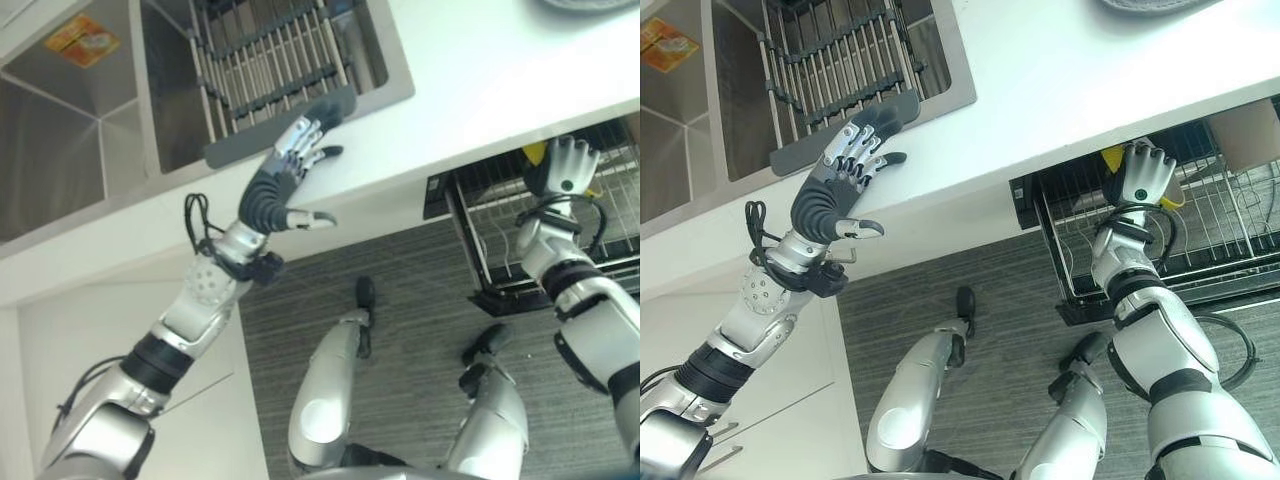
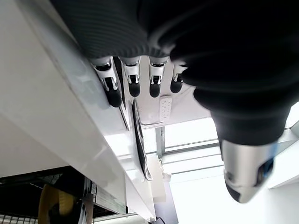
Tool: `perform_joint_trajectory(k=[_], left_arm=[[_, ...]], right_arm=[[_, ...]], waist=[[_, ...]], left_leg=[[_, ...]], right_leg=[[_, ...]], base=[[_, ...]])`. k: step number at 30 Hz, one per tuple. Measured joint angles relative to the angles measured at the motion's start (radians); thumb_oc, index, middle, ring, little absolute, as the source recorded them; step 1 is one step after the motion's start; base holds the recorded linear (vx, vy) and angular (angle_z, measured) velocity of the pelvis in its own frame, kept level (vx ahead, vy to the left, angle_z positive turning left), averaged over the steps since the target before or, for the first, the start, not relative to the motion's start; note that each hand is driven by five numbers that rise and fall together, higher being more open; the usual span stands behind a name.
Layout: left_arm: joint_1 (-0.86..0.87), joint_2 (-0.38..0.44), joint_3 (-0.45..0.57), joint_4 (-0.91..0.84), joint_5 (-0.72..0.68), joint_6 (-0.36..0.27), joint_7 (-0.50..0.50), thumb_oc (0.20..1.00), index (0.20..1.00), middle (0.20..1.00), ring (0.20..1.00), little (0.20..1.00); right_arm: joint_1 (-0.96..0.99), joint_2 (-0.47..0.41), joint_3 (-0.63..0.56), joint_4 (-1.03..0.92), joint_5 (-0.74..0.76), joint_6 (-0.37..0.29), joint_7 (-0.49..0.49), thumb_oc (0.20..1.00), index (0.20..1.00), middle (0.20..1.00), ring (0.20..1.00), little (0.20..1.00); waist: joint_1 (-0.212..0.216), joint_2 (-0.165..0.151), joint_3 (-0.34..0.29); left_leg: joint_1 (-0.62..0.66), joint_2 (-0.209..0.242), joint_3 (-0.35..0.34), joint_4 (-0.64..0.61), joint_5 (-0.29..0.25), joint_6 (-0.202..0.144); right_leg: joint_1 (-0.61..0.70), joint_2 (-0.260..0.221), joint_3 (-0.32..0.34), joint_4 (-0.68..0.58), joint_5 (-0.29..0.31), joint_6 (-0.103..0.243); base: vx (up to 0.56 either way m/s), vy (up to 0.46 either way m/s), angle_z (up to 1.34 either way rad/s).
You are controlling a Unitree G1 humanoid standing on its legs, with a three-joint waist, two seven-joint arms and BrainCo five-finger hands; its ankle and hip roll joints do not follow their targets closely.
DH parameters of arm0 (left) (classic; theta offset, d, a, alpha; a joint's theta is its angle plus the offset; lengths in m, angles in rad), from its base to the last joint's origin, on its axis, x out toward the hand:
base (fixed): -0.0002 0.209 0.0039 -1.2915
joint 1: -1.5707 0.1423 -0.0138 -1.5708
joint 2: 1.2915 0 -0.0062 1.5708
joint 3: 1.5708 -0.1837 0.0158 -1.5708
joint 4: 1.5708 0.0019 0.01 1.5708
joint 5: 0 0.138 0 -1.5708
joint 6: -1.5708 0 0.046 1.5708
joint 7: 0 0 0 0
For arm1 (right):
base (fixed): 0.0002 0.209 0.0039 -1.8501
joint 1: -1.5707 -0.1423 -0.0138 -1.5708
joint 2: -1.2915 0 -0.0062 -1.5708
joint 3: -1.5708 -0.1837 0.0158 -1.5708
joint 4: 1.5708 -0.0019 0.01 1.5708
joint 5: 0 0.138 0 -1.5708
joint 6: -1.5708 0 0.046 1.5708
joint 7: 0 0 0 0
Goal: Place the dishes in the dishwasher.
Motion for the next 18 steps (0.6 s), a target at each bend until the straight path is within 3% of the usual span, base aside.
perform_joint_trajectory(k=[4, 5, 6, 9, 13, 18], left_arm=[[0.002, -0.015, 0.006, 0.000, 0.000, 0.002, -0.001, 1.000, 1.000, 1.000, 1.000, 1.000], [0.002, -0.018, 0.006, 0.000, 0.000, 0.004, -0.004, 1.000, 1.000, 1.000, 1.000, 1.000], [0.002, -0.020, 0.006, 0.000, 0.000, 0.006, -0.006, 1.000, 1.000, 1.000, 1.000, 1.000], [0.002, -0.027, 0.005, -0.001, 0.000, 0.013, -0.015, 1.000, 1.000, 1.000, 1.000, 1.000], [0.003, -0.042, 0.005, -0.003, 0.000, 0.019, -0.017, 1.000, 1.000, 1.000, 1.000, 1.000], [0.001, -0.061, 0.012, -0.007, 0.001, 0.022, -0.016, 1.000, 1.000, 1.000, 1.000, 1.000]], right_arm=[[-0.006, 0.002, 0.001, 0.000, -0.002, 0.024, -0.016, 0.200, 0.200, 0.200, 0.200, 0.200], [-0.006, 0.003, 0.001, 0.000, -0.002, 0.031, -0.016, 0.507, 0.507, 0.507, 0.507, 0.507], [-0.007, 0.003, 0.001, 0.001, -0.001, 0.036, -0.014, 1.000, 1.000, 1.000, 1.000, 1.000], [-0.013, 0.003, 0.001, 0.008, 0.014, 0.045, 0.026, 1.000, 1.000, 1.000, 1.000, 1.000], [-0.012, 0.037, -0.013, 0.014, 0.156, 0.053, 0.058, 1.000, 1.000, 1.000, 1.000, 1.000], [-0.012, 0.122, -0.144, 0.071, 0.370, 0.065, 0.102, 1.000, 1.000, 1.000, 1.000, 1.000]], waist=[[0.002, 0.022, -0.014], [0.003, 0.025, -0.017], [0.004, 0.026, -0.017], [0.009, 0.032, -0.021], [0.016, 0.038, -0.026], [0.020, 0.039, -0.026]], left_leg=[[-0.028, -0.001, -0.013, 0.018, -0.006, 0.000], [-0.030, -0.001, -0.013, 0.019, -0.006, 0.001], [-0.030, -0.001, -0.013, 0.019, -0.006, 0.000], [-0.030, -0.001, -0.014, 0.019, -0.006, 0.000], [-0.032, -0.001, -0.018, 0.019, -0.006, 0.001], [-0.042, -0.001, -0.022, 0.021, -0.006, 0.001]], right_leg=[[-0.016, -0.001, -0.003, 0.003, -0.006, -0.011], [-0.017, -0.002, -0.004, 0.003, -0.006, -0.011], [-0.017, -0.002, -0.004, 0.003, -0.006, -0.011], [-0.016, -0.002, -0.005, 0.004, -0.006, -0.010], [-0.017, -0.002, -0.009, 0.006, -0.008, -0.008], [-0.023, -0.004, -0.018, 0.019, -0.009, -0.004]], base=[[0.02, 0.015, 0.02], [0.03, 0.010, 0.03], [0.00, 0.000, 0.00], [0.00, 0.000, 0.00], [0.00, 0.001, 0.01], [0.01, 0.002, 0.04]])
